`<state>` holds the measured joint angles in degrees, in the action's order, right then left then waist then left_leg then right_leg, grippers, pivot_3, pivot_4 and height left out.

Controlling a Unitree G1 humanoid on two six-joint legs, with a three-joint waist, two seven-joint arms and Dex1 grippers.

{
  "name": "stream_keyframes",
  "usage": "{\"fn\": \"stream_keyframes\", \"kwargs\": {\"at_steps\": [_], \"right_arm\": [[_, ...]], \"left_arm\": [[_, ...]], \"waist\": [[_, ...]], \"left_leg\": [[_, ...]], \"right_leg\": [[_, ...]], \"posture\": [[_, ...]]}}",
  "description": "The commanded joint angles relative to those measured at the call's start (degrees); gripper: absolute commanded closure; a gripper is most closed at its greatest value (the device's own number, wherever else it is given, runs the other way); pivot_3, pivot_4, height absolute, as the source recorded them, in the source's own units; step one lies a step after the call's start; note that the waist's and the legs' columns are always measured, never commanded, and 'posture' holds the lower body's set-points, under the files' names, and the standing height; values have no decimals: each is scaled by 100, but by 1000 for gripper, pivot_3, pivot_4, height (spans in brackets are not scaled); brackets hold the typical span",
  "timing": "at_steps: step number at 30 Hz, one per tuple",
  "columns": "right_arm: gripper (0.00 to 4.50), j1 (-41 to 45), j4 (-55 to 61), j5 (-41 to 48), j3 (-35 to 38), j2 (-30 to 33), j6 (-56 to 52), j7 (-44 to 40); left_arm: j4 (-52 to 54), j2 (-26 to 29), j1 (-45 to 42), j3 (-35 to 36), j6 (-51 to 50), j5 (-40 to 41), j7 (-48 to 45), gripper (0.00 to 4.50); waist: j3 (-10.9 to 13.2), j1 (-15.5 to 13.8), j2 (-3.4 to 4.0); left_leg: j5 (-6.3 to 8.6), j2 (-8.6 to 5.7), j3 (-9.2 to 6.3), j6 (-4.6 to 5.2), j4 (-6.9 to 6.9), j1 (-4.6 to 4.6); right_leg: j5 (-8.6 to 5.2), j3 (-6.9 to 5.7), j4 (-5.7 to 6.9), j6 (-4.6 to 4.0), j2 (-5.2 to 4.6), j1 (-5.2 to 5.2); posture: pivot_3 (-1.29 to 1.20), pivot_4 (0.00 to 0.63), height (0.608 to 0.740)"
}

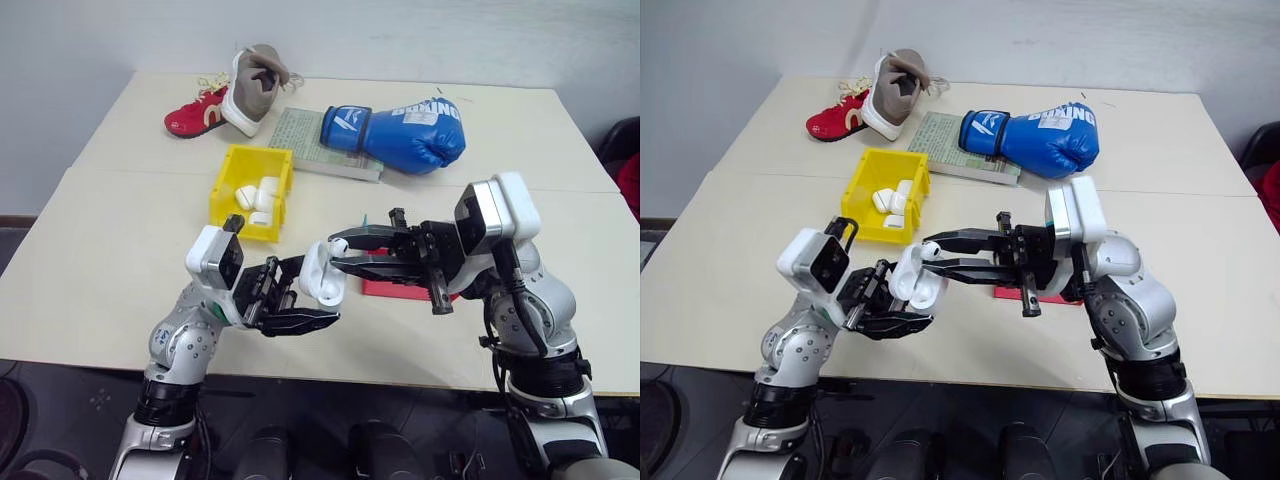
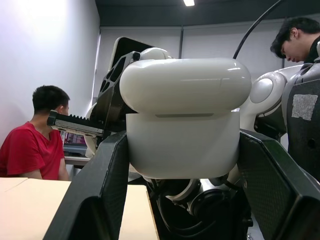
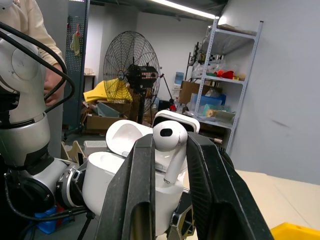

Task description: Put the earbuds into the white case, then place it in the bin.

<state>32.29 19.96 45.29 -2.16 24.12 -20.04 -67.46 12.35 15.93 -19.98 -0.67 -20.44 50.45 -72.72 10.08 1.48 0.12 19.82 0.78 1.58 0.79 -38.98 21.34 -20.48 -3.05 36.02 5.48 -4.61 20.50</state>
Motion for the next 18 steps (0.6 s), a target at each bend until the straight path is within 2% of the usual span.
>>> {"fn": "stream_keyframes", "kwargs": {"at_steps": [1, 18], "right_arm": [[4013, 92, 99, 94, 62, 55, -13, -20], [4013, -60, -47, -279, -131, 87, 162, -285]], "left_arm": [[111, -42, 11, -16, 98, -8, -20, 1727], [161, -86, 17, 11, 141, -10, 3, 1727]], "waist": [[0, 0, 0], [0, 0, 0]], "left_leg": [[0, 0, 0, 0, 0, 0], [0, 0, 0, 0, 0, 0]], "right_leg": [[0, 0, 0, 0, 0, 0], [0, 0, -1, 0, 0, 0]], "posture": [[0, 150, 740], [0, 150, 740]]}}
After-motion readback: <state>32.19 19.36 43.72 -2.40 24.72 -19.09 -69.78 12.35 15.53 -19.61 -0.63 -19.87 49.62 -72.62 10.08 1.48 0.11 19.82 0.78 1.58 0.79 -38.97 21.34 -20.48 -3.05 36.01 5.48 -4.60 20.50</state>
